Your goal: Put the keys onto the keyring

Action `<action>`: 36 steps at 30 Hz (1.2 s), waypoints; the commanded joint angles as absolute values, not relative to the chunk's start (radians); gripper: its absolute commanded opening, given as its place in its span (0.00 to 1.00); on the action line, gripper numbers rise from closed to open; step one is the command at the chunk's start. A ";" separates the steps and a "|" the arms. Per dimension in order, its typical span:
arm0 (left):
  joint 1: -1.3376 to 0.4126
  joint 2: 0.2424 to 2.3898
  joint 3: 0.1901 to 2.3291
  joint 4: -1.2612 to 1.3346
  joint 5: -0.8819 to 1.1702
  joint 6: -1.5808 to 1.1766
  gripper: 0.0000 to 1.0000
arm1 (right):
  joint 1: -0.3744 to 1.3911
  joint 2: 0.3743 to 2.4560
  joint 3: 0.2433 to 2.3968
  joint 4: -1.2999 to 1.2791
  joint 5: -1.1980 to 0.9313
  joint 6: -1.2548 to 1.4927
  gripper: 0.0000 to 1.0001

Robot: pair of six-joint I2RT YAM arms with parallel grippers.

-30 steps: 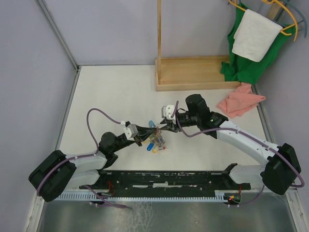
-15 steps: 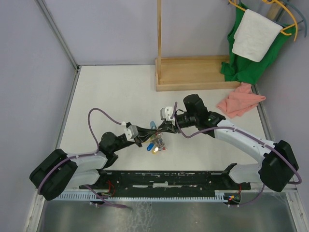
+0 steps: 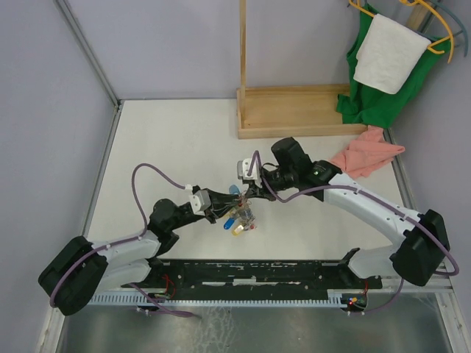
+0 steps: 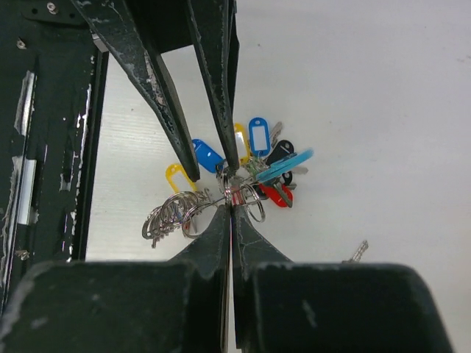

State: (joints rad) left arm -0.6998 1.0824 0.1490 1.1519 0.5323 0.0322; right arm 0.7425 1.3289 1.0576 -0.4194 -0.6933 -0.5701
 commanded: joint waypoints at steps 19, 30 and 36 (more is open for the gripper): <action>-0.698 1.053 0.245 0.994 0.609 0.101 0.29 | 0.954 1.532 1.505 -0.939 -0.226 -0.616 0.01; -0.697 1.112 0.245 1.081 0.634 0.061 0.26 | 0.959 1.522 1.494 -0.890 -0.258 -0.604 0.01; -0.698 1.128 0.256 1.094 0.622 0.049 0.23 | 0.960 1.526 1.484 -0.878 -0.272 -0.600 0.01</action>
